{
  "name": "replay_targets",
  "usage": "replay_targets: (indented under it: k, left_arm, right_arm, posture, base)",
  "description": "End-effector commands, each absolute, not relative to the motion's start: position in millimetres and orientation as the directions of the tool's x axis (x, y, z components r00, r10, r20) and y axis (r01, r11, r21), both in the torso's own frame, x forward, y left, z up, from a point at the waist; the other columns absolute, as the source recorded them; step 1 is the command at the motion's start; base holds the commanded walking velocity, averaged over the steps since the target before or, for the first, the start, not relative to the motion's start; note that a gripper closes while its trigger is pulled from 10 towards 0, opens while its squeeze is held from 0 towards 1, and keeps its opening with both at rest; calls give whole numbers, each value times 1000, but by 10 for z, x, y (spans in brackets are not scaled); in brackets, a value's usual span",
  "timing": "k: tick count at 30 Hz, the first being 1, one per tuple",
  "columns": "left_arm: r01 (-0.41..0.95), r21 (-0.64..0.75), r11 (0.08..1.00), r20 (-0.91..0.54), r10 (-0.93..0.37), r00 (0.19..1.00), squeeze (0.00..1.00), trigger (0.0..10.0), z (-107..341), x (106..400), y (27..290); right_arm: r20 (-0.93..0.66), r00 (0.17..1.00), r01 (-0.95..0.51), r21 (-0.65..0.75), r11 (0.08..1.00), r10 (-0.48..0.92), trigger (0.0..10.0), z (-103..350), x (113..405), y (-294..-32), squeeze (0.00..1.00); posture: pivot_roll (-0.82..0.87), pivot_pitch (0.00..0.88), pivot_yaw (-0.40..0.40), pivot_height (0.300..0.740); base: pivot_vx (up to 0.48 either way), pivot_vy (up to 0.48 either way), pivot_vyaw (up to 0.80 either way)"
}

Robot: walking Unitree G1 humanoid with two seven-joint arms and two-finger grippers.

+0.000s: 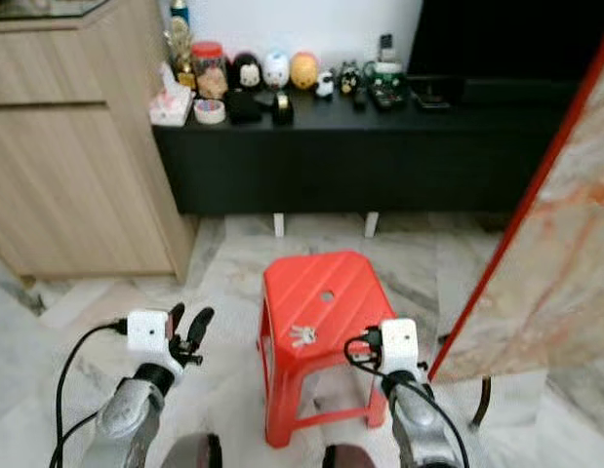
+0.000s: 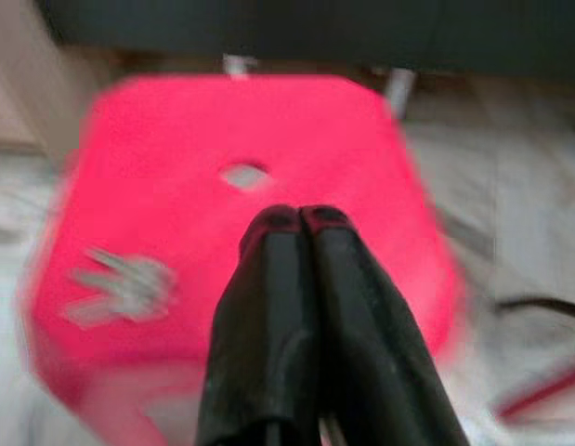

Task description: Hang keys on a hook

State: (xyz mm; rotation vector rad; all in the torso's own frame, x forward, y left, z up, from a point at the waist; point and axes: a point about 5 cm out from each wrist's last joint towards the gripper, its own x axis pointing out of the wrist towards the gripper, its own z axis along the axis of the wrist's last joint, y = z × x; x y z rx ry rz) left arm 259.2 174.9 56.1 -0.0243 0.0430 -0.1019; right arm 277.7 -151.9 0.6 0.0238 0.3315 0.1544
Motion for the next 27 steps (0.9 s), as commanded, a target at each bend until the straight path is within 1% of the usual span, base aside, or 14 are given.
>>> replay_targets:
  k: [1,7,13,19,23,27]
  left_arm:
    - [99,-31,995,-34,-100,994,0,10000,583,2605,1730]
    - [104,-34,994,-35,-105,994,0,10000,583,2604,1713]
    - [114,-38,993,-43,-116,992,0,10000,572,2611,1692]
    - [171,-59,984,-56,-174,983,0,10000,567,2635,1620]
    - [162,-49,986,-67,-165,984,0,10000,545,2648,1630]
    - [154,-46,987,-65,-156,986,0,10000,550,2651,1642]
  right_arm:
    - [-331,930,-154,43,987,160,10000,-8,2762,-1531,0]
    - [-348,921,-176,36,984,177,10000,-31,2746,-1531,0]
    - [-367,911,-190,36,981,190,10000,-53,2734,-1526,0]
    - [-416,884,-215,41,976,213,10000,-117,2696,-1505,0]
    - [-411,883,-215,71,974,226,10000,-121,2694,-1492,0]
    - [-396,883,-256,41,966,251,10000,-98,2702,-1482,0]
  posture:
    - [25,0,-61,606]
    - [25,0,-61,606]
    - [25,0,-61,606]
    - [20,0,-61,606]
    - [23,0,-62,606]
    - [22,0,-64,606]
  base:
    - [352,0,0]
    - [336,0,0]
    - [0,0,0]
    - [0,0,0]
    - [0,0,0]
    - [0,0,127]
